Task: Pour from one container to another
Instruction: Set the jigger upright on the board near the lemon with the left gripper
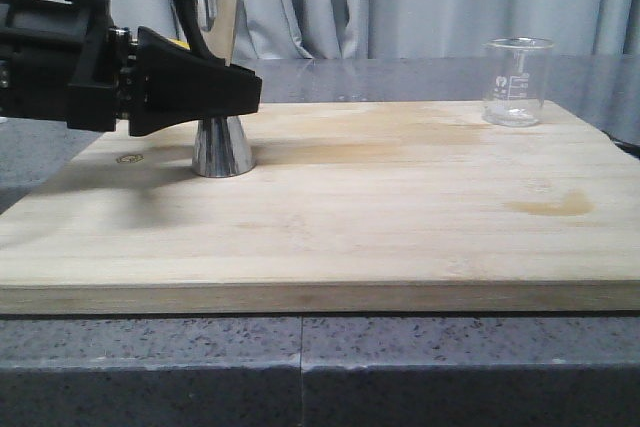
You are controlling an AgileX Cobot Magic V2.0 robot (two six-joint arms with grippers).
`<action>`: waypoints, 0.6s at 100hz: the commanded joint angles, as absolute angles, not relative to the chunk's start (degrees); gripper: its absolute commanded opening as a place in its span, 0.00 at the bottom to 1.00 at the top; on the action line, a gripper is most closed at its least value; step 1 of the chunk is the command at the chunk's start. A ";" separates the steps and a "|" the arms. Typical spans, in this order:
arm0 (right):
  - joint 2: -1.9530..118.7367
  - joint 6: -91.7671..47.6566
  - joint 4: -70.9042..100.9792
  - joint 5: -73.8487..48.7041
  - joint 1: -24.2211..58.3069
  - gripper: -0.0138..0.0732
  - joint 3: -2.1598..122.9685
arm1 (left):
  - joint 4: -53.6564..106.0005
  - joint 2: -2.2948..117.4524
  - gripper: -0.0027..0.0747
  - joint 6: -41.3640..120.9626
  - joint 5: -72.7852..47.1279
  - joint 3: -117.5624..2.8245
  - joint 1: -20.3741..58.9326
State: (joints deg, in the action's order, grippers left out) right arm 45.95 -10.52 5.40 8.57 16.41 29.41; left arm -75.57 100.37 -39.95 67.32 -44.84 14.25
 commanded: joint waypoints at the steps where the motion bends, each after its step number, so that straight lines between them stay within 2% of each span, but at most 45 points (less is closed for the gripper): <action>1: 45.51 -10.85 4.84 12.78 16.07 0.63 31.51 | -71.92 98.61 0.11 -39.74 78.12 -45.50 14.21; 20: 45.51 -10.85 4.84 12.78 16.07 0.63 31.51 | -71.92 98.61 0.24 -39.84 78.12 -45.50 14.21; 52: 45.51 -10.85 4.84 12.78 16.07 0.63 31.51 | -72.98 98.61 0.26 -40.22 78.12 -45.50 14.21; 60: 45.51 -10.85 4.84 12.78 16.07 0.63 31.51 | -72.96 98.61 0.30 -40.35 78.12 -45.50 14.21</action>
State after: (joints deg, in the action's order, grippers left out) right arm 45.95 -10.52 5.40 8.57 16.41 29.41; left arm -75.43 100.49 -39.73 67.21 -44.74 14.25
